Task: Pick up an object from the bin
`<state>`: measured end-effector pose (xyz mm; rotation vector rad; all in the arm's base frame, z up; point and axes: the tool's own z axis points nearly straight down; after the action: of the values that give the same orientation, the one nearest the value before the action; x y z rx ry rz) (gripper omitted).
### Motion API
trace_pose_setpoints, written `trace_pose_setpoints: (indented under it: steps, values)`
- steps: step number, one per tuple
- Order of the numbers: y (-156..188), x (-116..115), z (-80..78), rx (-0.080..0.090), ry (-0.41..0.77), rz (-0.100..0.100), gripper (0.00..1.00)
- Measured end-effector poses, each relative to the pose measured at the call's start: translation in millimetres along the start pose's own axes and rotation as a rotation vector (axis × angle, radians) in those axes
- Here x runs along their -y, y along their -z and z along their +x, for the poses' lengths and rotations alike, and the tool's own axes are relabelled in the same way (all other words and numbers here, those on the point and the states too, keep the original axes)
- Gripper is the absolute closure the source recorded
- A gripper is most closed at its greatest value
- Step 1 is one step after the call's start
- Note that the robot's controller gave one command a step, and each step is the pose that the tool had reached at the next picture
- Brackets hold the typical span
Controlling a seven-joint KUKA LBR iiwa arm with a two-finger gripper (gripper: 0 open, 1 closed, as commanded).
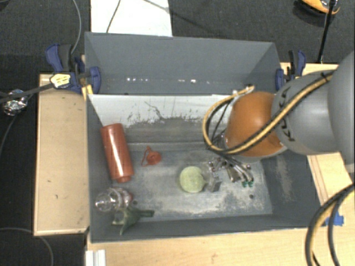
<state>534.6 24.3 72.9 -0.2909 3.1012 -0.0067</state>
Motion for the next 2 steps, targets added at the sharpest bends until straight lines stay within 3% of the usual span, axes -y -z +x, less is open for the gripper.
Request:
trace_pose_setpoints:
  steps: [1,2]
  values:
    - [33,0,2.0,-0.010,-0.007,-0.003,1.00]
    - [95,-12,3.7,-0.004,-0.082,-0.001,1.00]
